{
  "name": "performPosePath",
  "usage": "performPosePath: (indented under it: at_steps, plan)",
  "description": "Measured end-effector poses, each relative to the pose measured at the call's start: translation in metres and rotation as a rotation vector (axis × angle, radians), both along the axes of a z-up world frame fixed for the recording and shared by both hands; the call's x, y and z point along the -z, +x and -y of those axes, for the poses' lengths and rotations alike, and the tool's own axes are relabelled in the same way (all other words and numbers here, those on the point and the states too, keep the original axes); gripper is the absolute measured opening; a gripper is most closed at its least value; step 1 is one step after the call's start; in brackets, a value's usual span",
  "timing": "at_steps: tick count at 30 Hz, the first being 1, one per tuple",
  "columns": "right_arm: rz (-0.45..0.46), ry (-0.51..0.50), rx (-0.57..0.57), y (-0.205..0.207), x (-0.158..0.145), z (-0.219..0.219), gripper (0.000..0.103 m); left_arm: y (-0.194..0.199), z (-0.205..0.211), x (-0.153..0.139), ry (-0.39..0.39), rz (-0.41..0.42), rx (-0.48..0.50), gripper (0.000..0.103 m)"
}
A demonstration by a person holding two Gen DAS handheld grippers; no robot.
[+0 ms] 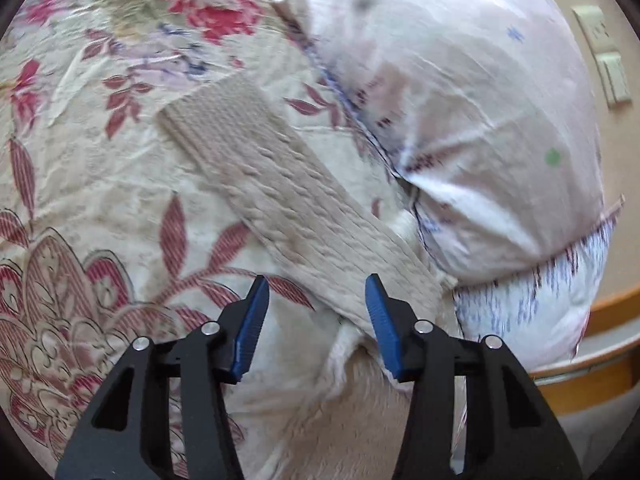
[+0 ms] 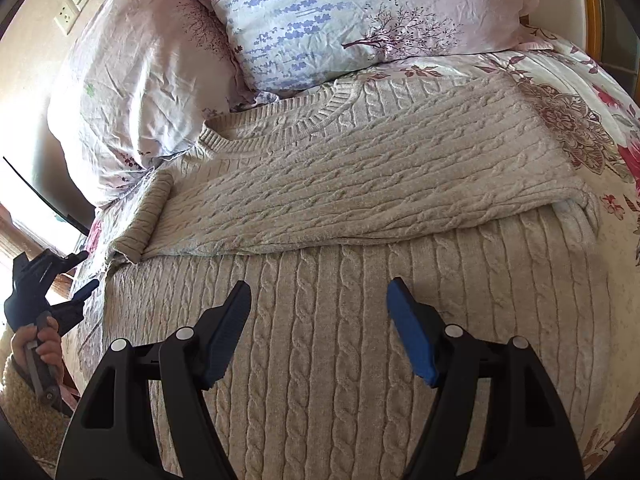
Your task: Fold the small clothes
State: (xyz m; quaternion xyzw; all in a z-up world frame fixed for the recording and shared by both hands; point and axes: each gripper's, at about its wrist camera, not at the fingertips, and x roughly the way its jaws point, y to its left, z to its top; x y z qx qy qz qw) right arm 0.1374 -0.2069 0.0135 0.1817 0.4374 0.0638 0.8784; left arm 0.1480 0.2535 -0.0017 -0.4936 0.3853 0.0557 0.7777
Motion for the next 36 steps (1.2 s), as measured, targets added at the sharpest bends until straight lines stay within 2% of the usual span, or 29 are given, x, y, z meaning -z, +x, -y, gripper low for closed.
performPosePath:
  at_steps: [4,7,9,11,14,17,21,26,31,33,36]
  plan:
    - [0.0,-0.005,-0.004,-0.001,-0.002,-0.001,0.072,0.006,-0.02,0.011,-0.067,-0.018,-0.098,0.045]
    - [0.0,-0.004,0.006,-0.003,-0.003,0.002,0.072,0.012,-0.026,0.014,-0.097,-0.021,-0.151,0.039]
    - [0.001,-0.004,0.014,-0.005,-0.004,0.005,0.072,0.016,-0.03,0.013,-0.092,-0.04,-0.181,0.032]
    - [0.002,-0.002,0.018,-0.006,-0.005,0.007,0.072,0.023,-0.034,0.015,-0.078,-0.062,-0.185,0.008]
    - [0.005,-0.003,0.025,-0.009,-0.007,0.012,0.072,0.034,-0.029,0.005,-0.031,-0.049,-0.157,0.007]
    - [0.017,0.003,0.044,-0.011,-0.011,0.021,0.072,0.047,-0.009,-0.03,0.037,0.056,-0.07,0.006]
    - [0.039,0.015,0.073,-0.012,-0.019,0.035,0.072,0.069,0.047,-0.087,0.101,0.224,0.11,0.006]
    - [0.064,0.028,0.103,-0.018,-0.023,0.053,0.072,0.09,0.14,-0.139,0.1,0.388,0.344,0.006]
    - [0.071,0.038,0.154,-0.03,-0.022,0.077,0.072,0.104,0.246,-0.152,0.147,0.446,0.577,0.006]
    - [0.07,0.041,0.183,-0.035,-0.02,0.088,0.072,0.099,0.281,-0.142,0.157,0.43,0.648,0.006]
    - [0.064,0.046,0.226,-0.043,-0.018,0.103,0.072,0.095,0.325,-0.115,0.213,0.372,0.735,0.006]
